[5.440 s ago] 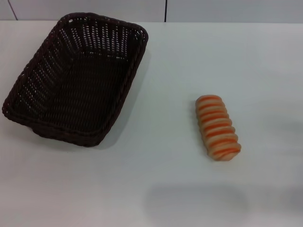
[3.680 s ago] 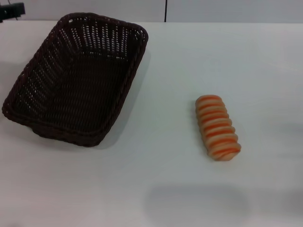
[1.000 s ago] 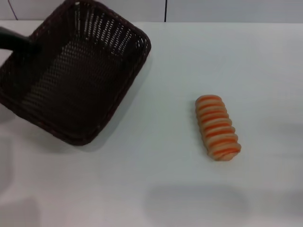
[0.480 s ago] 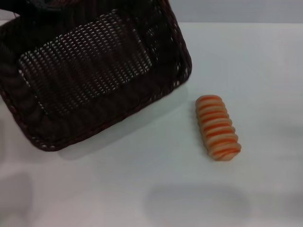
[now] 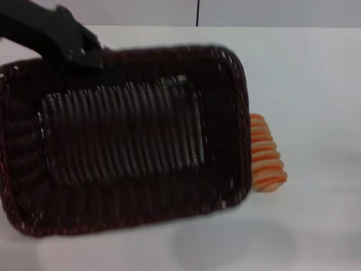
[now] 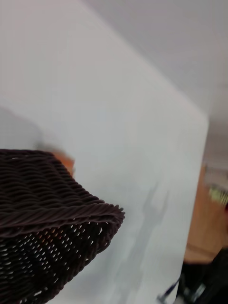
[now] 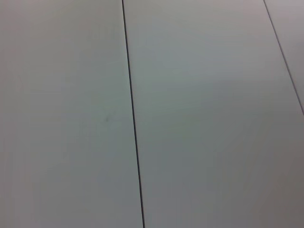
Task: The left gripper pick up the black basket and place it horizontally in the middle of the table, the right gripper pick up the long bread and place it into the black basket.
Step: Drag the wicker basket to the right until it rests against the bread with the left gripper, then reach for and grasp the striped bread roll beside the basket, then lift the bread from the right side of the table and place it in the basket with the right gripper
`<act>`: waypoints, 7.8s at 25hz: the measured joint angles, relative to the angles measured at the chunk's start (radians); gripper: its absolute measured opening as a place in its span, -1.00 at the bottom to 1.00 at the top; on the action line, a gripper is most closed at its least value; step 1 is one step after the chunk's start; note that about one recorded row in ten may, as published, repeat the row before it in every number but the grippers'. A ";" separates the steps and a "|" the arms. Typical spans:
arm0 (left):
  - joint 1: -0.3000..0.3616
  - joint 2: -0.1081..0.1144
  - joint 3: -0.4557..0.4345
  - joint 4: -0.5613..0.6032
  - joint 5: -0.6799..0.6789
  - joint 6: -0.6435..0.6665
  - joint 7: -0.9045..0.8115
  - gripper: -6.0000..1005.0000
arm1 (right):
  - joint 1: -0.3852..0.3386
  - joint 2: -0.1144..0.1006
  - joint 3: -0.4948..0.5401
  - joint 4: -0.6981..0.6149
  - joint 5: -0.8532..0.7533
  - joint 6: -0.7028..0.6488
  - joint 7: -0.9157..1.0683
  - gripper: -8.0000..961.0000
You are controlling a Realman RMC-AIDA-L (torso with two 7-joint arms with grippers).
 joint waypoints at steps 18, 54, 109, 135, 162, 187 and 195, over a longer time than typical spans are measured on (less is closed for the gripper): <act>-0.030 -0.130 0.122 0.200 0.014 0.032 0.078 -0.55 | 0.001 -0.001 -0.002 0.000 -0.002 -0.001 0.001 0.42; -0.070 -0.109 0.129 0.222 0.064 0.153 0.170 0.08 | -0.035 0.000 -0.038 0.000 -0.003 -0.054 0.002 0.42; 0.383 -0.147 -0.354 0.002 -0.620 0.266 0.258 0.36 | -0.019 -0.005 -0.639 0.169 0.000 0.311 0.156 0.42; 0.426 -0.164 -0.354 -0.074 -0.684 0.247 0.254 0.35 | 0.035 -0.005 -0.683 0.152 -0.002 0.448 0.209 0.41; 0.445 -0.161 -0.355 -0.082 -0.744 0.222 0.252 0.35 | -0.007 -0.009 -0.633 0.072 0.004 0.300 0.288 -0.07; 0.434 -0.164 -0.356 -0.116 -0.745 0.228 0.240 0.35 | 0.117 -0.010 -0.553 0.053 -0.511 -0.042 0.334 -0.18; 0.433 -0.162 -0.357 -0.116 -0.745 0.234 0.240 0.35 | 0.117 -0.012 -0.524 0.053 -0.503 0.002 0.349 0.13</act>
